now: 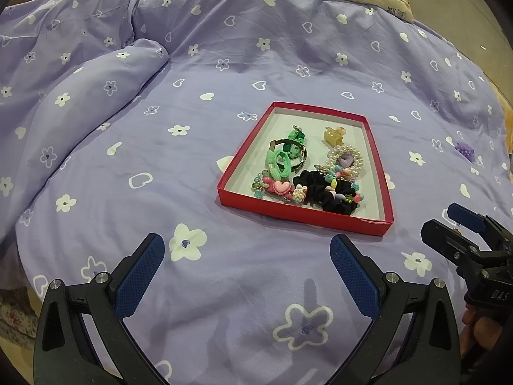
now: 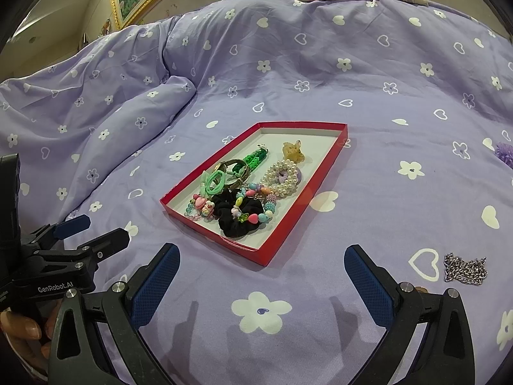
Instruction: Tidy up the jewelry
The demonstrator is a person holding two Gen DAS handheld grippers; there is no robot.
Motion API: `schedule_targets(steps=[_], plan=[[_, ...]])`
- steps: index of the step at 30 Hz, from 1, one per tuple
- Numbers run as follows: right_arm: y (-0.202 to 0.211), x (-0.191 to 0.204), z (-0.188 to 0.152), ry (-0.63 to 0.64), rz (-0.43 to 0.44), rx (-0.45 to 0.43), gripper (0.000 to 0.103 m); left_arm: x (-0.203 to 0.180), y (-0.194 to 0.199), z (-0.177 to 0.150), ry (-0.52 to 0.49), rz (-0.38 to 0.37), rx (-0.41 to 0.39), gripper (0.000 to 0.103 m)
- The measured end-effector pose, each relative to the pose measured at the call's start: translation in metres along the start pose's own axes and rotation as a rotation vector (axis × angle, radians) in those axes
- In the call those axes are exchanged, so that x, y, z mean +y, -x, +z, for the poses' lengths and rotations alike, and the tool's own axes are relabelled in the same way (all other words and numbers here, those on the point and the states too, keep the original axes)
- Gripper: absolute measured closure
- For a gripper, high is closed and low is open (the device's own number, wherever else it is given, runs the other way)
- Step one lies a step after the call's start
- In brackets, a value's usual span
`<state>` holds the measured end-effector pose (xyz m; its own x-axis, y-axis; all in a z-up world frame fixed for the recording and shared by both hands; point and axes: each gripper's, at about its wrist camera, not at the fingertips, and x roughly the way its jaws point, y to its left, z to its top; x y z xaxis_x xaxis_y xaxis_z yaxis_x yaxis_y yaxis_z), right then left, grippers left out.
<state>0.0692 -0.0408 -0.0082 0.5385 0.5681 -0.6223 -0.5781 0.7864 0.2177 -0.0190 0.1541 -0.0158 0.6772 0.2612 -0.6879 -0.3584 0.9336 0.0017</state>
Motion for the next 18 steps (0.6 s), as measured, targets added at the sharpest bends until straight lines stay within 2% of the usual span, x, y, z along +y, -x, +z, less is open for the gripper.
schedule_targets(steps=[18], plan=[[0.0007, -0.0008, 0.0005, -0.002, 0.001, 0.003, 0.0, -0.0022, 0.0, 0.0007, -0.002, -0.006, 0.005, 0.0]])
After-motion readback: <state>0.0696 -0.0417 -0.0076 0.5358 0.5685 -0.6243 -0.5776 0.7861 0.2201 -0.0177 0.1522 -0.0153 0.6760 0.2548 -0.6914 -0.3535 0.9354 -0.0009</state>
